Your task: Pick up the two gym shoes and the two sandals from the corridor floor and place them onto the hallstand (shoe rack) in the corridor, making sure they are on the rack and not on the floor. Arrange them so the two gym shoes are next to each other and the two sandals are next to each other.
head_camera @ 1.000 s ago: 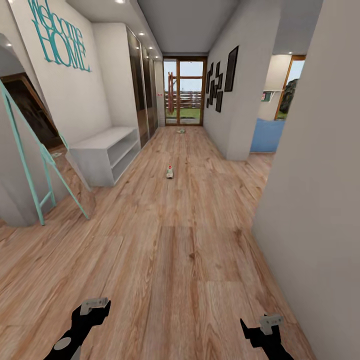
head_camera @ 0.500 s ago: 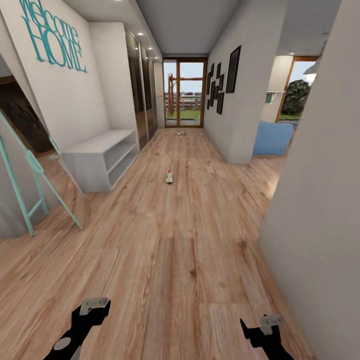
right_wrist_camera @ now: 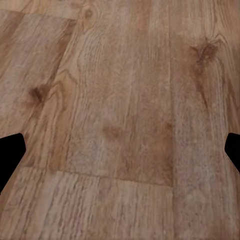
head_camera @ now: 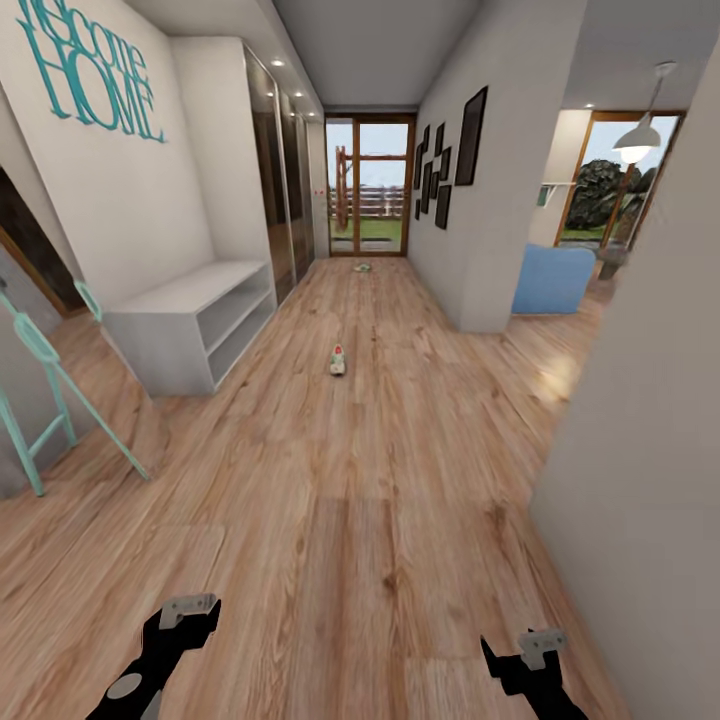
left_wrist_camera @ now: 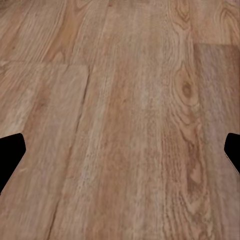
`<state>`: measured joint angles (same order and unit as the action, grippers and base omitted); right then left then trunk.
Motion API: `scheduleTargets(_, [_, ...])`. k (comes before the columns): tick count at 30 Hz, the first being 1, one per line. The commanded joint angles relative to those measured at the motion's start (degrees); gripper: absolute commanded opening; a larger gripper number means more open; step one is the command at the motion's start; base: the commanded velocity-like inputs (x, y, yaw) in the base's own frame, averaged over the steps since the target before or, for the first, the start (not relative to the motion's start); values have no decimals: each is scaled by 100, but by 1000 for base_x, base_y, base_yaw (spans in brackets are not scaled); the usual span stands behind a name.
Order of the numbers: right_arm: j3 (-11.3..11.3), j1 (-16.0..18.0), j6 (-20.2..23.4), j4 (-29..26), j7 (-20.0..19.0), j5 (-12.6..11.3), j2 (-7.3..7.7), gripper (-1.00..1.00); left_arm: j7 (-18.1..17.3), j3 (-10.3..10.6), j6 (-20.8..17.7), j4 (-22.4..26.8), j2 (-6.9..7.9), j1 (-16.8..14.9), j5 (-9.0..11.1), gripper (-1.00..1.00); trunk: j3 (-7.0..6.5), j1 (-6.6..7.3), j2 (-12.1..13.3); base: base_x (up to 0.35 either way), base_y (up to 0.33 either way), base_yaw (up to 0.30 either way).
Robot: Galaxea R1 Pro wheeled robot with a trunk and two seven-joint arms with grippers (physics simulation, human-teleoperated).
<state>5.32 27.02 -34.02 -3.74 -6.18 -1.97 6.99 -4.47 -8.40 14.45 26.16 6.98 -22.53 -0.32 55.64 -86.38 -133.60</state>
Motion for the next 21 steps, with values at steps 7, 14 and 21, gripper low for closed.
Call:
scheduleTargets(7, [40, 5, -17, 5, -7, -23, 3, 100, -46, -38, 14, -4, -4, -3, -3, 100, 5, -2, -2, 337, 0, 0])
scheduleTargets(14, [40, 5, -17, 5, -13, -23, 4, 100, -51, -39, 14, -7, -4, -5, -3, 100, 5, -2, -2, 337, 0, 0])
scheduleTargets(21, [40, 5, -17, 5, -11, -23, 4, 100, -48, -39, 14, -21, -4, -6, -3, 100, 5, -2, -2, 338, 0, 0])
